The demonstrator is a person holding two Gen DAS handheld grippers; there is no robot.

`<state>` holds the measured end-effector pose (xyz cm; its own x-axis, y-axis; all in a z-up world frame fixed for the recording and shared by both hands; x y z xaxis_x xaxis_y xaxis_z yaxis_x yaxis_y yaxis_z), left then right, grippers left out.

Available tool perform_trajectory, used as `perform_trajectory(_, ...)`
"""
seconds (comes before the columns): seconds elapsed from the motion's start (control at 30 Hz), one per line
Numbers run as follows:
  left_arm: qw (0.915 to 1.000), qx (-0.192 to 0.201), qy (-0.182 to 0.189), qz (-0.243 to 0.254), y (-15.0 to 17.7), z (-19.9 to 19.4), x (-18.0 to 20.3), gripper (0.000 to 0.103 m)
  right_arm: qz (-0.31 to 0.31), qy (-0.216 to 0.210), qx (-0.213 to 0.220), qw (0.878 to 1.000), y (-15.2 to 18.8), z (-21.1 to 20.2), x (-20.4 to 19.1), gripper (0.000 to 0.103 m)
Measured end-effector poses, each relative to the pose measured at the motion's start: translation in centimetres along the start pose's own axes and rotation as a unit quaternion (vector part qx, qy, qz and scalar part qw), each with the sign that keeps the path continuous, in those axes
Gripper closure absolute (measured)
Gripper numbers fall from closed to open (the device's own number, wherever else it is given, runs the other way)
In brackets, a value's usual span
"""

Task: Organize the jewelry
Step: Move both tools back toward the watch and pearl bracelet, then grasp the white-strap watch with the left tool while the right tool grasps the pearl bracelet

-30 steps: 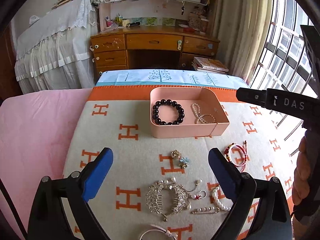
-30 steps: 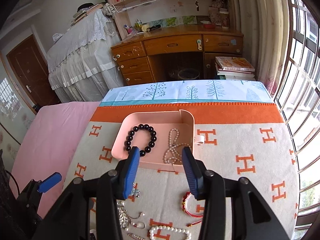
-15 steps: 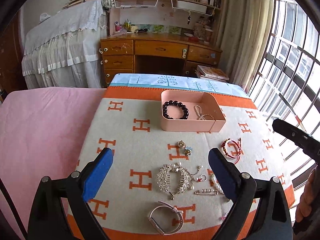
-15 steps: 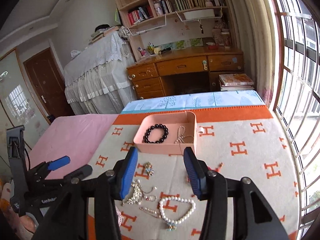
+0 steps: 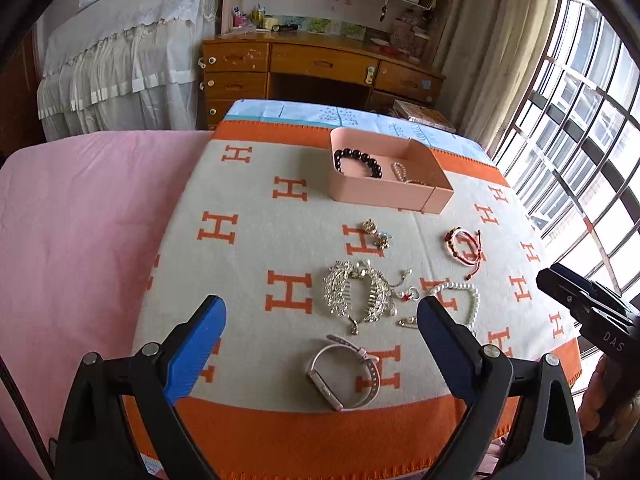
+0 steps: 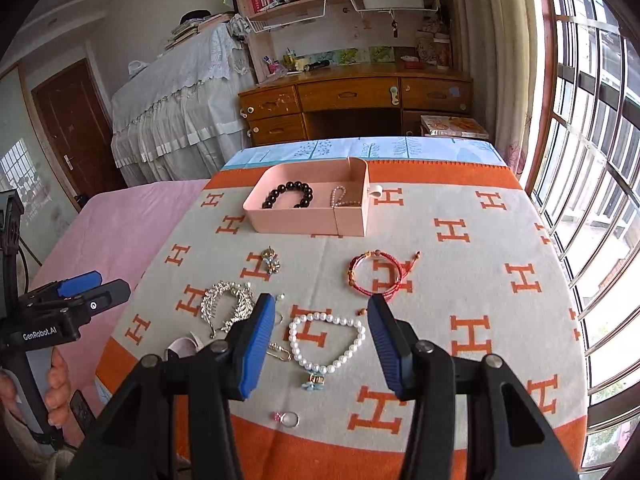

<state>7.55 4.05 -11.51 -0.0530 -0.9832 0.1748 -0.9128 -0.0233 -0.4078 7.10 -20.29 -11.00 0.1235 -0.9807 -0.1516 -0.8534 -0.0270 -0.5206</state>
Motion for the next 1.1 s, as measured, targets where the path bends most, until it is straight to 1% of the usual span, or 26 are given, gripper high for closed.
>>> perform_trajectory(0.2,0.9987,-0.048,-0.014,-0.005,1.8,4.2,-0.8,0.008,0.006,0.003,-0.033,0.999,1.7,2.7,1.0,0.054)
perform_trajectory(0.27,0.9978,-0.064,-0.014,-0.005,2.3,5.3,-0.8,0.008,0.009,0.004,-0.045,0.999,2.1,3.6,1.3,0.054)
perform_trajectory(0.43,0.9964,-0.083,0.014,-0.011,2.5,6.4,0.4,0.008,0.015,0.019,-0.063,0.998,2.8,5.2,2.3,0.054)
perform_trajectory(0.53,0.9952,-0.093,0.027,-0.013,2.4,6.8,1.6,0.008,0.023,0.016,-0.071,0.997,2.9,6.0,3.0,0.054)
perform_trajectory(0.6,0.9942,-0.101,0.031,-0.022,2.1,7.2,2.0,0.015,0.027,0.015,-0.076,0.997,2.8,6.5,3.5,0.054)
perform_trajectory(0.67,0.9920,-0.117,0.036,-0.033,1.9,7.8,2.2,0.026,0.031,0.013,-0.082,0.996,2.7,7.2,3.8,0.054)
perform_trajectory(0.77,0.9872,-0.143,0.049,-0.051,1.6,8.9,2.4,0.035,0.029,0.007,-0.091,0.995,2.2,8.2,4.0,0.054)
perform_trajectory(0.9,0.9801,-0.172,0.059,-0.079,1.3,10.0,2.5,0.037,0.007,0.018,-0.101,0.995,1.2,9.6,3.6,0.055)
perform_trajectory(0.93,0.9784,-0.179,0.059,-0.085,1.3,10.2,2.5,0.037,-0.001,0.026,-0.103,0.994,1.0,10.0,3.4,0.057)
perform_trajectory(1.0,0.9753,-0.190,0.058,-0.096,1.3,10.5,2.4,0.037,-0.022,0.045,-0.111,0.993,0.7,11.0,2.9,0.076)
perform_trajectory(1.03,0.9751,-0.191,0.054,-0.098,1.2,10.6,2.4,0.037,-0.033,0.049,-0.120,0.991,0.7,11.5,2.7,0.078)
perform_trajectory(1.07,0.9751,-0.193,0.047,-0.099,1.1,10.7,2.5,0.037,-0.047,0.063,-0.110,0.991,0.6,11.6,2.4,0.084)
perform_trajectory(1.1,0.9752,-0.194,0.041,-0.099,1.0,10.7,2.6,0.037,-0.060,0.077,-0.110,0.989,0.7,11.8,2.2,0.089)
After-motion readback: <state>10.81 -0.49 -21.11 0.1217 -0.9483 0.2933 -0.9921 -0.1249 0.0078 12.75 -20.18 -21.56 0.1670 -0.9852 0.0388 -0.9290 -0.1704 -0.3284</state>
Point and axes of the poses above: each gripper's, at about its wrist camera, not at the fingertips, and z roughly the way its jaws point, x to its right, y to its underside, the point moved 3 cm from there along z, roughly the way its jaws point, and after that the axes turned 13 degrees about -x, right-handed, at the moved point
